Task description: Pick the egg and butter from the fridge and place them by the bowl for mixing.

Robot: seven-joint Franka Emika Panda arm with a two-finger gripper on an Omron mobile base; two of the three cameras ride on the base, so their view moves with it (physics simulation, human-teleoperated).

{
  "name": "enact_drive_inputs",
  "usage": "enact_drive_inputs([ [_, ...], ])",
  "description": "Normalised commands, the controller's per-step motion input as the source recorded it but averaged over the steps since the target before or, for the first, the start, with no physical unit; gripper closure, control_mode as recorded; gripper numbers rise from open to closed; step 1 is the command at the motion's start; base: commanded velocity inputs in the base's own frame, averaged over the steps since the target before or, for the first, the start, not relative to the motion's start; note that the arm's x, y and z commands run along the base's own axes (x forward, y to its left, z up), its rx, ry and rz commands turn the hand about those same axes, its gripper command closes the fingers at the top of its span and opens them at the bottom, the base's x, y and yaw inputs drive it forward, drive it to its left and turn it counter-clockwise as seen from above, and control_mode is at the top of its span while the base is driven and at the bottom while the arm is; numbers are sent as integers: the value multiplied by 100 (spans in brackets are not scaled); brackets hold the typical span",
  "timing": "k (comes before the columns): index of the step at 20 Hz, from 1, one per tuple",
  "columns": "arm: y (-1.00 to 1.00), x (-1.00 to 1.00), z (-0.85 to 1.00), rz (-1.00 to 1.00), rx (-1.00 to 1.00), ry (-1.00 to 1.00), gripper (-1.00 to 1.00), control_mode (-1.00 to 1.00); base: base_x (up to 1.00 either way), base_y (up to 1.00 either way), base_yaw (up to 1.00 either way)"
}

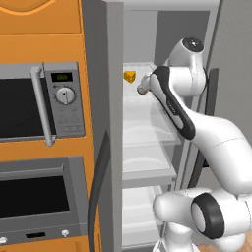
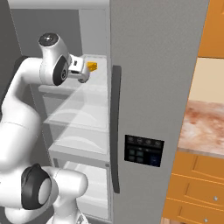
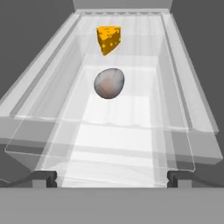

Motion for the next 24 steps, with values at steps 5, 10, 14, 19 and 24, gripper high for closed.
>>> enact_drive_inputs([
  [5,0,44,-12,0,0,0,-100,-100,0,0,0],
  [10,1,37,-14,0,0,0,-100,-100,0,0,0],
  [14,6,44,-20,0,0,0,-100,-100,0,0,0],
  [19,13,58,-18,-1,0,0,-100,-100,0,0,0],
  [24,16,66,-16,-2,-1,0,-100,-100,0,0,0],
])
